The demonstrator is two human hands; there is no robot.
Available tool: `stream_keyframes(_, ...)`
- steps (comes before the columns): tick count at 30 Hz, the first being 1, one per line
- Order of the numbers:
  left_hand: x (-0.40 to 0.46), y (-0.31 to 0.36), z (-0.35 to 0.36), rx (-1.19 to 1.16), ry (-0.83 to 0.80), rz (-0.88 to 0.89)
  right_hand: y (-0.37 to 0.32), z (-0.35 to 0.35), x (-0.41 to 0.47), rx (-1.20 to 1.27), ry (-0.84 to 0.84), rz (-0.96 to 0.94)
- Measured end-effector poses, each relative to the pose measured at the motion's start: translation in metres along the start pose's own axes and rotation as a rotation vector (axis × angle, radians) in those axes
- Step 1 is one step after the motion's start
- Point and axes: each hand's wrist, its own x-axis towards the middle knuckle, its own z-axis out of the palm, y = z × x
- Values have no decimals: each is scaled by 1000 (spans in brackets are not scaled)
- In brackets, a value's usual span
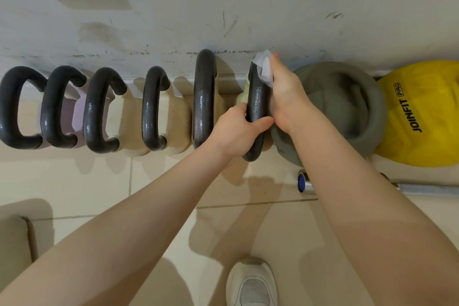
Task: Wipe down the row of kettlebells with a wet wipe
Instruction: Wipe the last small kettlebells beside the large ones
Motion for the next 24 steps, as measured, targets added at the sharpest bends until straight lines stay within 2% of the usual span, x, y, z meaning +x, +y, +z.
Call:
stream_keyframes(3,5,5,3,-31,15,-24,13,-11,-3,-48,-114,-141)
stream_keyframes(7,9,9,8,7,107,-17,21,-19,-14,-66,-158,-266)
stream_keyframes(15,5,10,9,-11,148,-47,43,-29,-33,-92,-231,-292)
stream_keyframes(19,0,15,9,-137,96,-103,53,-38,-48,-77,-307,-324)
stream_keyframes(22,-6,17,5,-284,47,-189,64,-40,-63,-91,-270,-369)
stream_keyframes(24,-11,16,4,-345,44,-204,74,-39,-72,-286,-163,-499)
